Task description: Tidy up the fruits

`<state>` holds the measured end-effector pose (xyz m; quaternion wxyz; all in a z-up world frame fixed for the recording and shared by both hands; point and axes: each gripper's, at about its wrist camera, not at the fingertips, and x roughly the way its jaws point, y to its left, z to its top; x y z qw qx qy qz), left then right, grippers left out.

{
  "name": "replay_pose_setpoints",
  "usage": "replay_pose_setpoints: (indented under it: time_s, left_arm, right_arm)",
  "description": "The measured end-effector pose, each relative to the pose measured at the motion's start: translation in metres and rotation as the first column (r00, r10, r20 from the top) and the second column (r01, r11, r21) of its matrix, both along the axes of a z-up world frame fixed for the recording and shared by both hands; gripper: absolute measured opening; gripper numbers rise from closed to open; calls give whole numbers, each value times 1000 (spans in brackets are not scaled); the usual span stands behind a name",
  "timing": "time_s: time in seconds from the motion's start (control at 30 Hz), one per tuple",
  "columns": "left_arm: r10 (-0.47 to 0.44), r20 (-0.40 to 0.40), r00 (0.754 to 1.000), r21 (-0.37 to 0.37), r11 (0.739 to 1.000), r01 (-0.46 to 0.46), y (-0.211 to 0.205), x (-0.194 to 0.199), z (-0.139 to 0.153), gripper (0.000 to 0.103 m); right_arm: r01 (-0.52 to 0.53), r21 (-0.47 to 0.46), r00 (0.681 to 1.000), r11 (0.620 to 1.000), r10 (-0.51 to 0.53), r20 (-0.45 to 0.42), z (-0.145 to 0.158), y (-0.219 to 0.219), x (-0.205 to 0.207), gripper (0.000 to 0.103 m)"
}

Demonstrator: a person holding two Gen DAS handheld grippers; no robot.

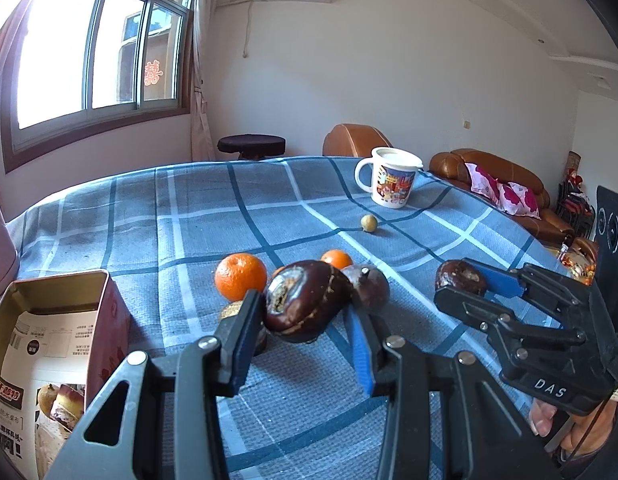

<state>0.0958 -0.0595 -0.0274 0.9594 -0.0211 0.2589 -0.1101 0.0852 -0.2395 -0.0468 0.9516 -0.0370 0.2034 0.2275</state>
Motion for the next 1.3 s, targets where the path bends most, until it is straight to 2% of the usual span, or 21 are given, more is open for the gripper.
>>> replay_pose_setpoints:
  time_s: [1.3]
  left_arm:
    - [48,140,989,35,998,-53,-4,-24,10,43]
  right_arm:
    - [4,30,994,1000,-8,113,5,-5,-16,42]
